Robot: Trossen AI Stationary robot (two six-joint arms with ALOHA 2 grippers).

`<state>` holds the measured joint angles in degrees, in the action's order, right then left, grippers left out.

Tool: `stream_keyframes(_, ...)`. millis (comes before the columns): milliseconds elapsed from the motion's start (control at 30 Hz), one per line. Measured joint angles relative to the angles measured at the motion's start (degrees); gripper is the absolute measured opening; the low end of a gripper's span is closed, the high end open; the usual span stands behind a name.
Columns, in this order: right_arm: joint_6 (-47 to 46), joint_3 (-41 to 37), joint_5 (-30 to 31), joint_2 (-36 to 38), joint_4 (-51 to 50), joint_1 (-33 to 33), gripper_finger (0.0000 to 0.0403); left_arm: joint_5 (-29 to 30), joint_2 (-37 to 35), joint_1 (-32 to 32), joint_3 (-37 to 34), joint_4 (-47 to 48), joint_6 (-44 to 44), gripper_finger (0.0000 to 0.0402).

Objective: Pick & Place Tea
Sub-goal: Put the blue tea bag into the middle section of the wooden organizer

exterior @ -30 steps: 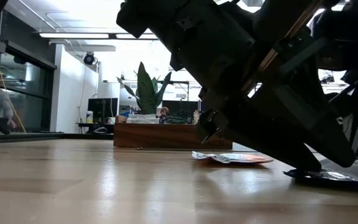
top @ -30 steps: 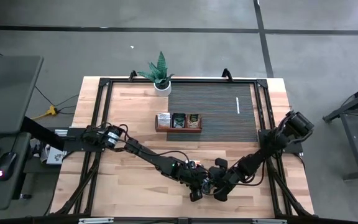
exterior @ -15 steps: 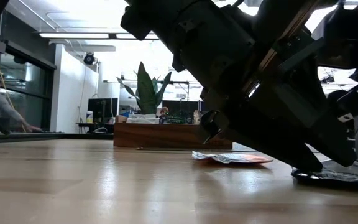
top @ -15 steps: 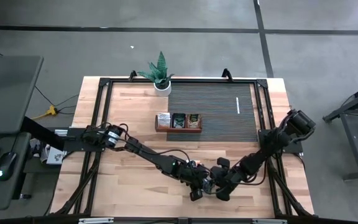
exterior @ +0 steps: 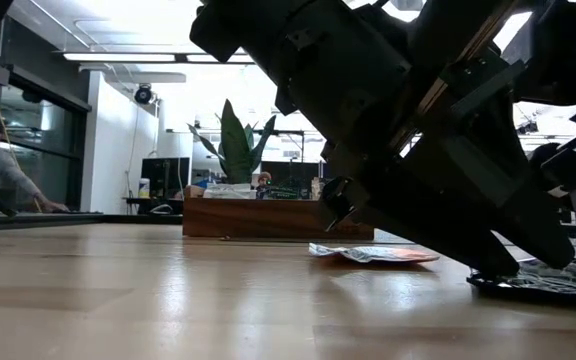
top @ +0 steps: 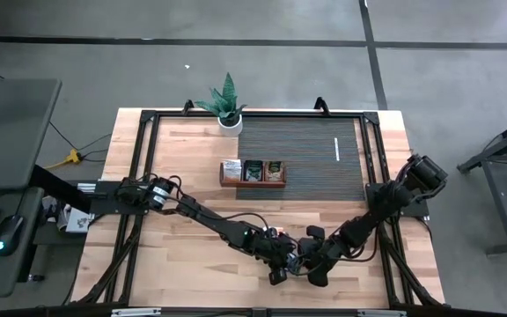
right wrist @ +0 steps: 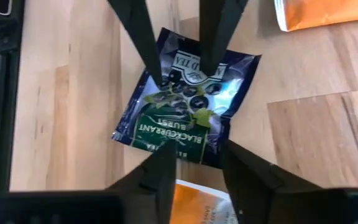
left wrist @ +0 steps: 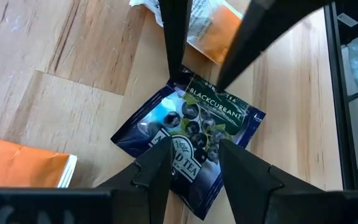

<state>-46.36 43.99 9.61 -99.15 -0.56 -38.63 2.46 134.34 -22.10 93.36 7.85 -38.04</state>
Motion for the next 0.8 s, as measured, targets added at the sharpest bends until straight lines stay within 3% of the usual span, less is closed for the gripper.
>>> stream_keyframes(333,-2.5,0.2,3.3,0.1,-2.1,0.0,0.0198,-0.2,0.1,0.0,-0.1,-1.5,-1.2,0.0136)
stream_keyframes(800,0.1,0.2,-1.2,0.2,-2.5,0.8,0.0203,-0.4,0.1,0.0,-0.1,-1.6,-1.2,0.0136)
